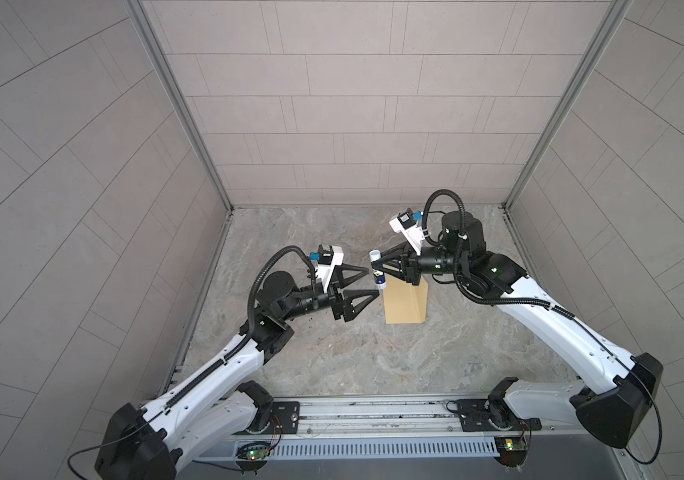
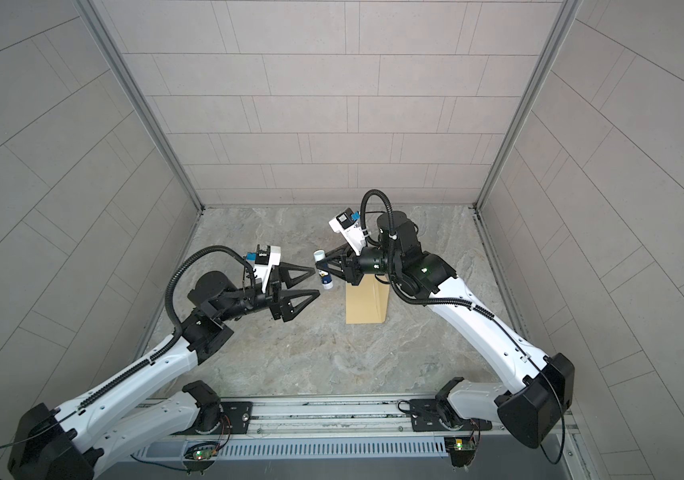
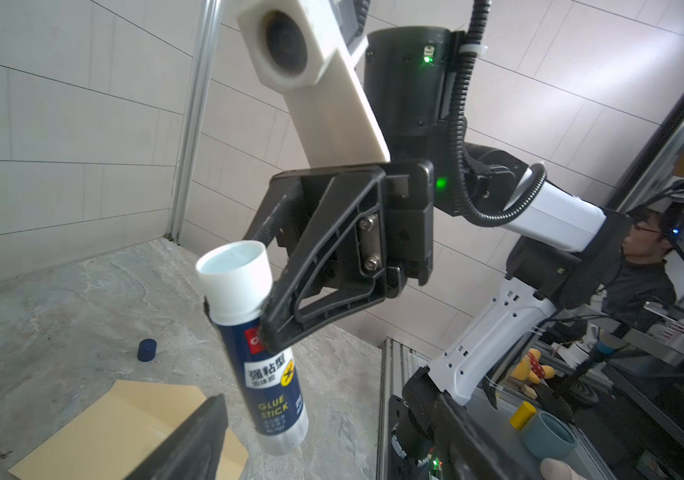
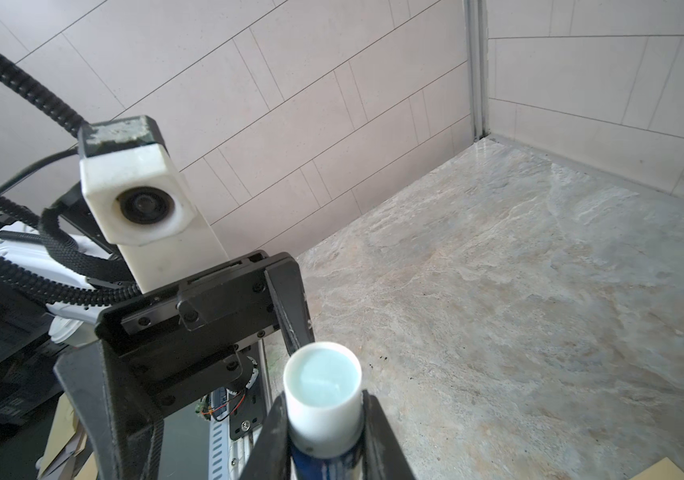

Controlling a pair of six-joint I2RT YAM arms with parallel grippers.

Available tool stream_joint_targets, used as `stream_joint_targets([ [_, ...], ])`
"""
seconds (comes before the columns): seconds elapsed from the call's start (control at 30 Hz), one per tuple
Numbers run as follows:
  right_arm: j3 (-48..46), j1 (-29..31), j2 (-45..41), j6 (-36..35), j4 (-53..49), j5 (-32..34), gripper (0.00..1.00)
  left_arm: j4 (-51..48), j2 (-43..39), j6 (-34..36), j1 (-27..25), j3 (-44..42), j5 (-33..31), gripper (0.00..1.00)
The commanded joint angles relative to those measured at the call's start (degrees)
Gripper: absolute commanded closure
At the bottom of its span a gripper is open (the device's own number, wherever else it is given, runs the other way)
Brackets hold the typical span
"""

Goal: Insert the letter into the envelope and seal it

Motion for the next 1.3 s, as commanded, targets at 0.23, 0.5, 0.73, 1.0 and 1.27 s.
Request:
stream_joint_targets([
  [0.23,0.86,1.12,-1.15,-0.57,1.74,-5.3,0.92,5.7,1.98,-1.81,0.31,-0.47,3.45,0.22],
  [0.5,0.7,1.5,-0.91,-1.04,1.46,-5.19,0.92,8.08,3.9,-4.16,0.31,-0.2,2.55,0.39],
  [0.73,0.66,1.71,-0.77,-1.46,1.07,-5.04,0.92,8.94,4.61,-4.78,0.31,-0.05,1.61,0.44],
  [1.0,0.77,2.08,-0.63,-1.37,1.01,-4.69,0.92,9.4,5.66,-5.53,0.29,0.23,1.62,0.52],
  [1.27,0.93,2.62,0.06,-2.13,0.18,-4.16,0.92,9.96,5.96,-6.16,0.27,0.19,1.09,0.58],
])
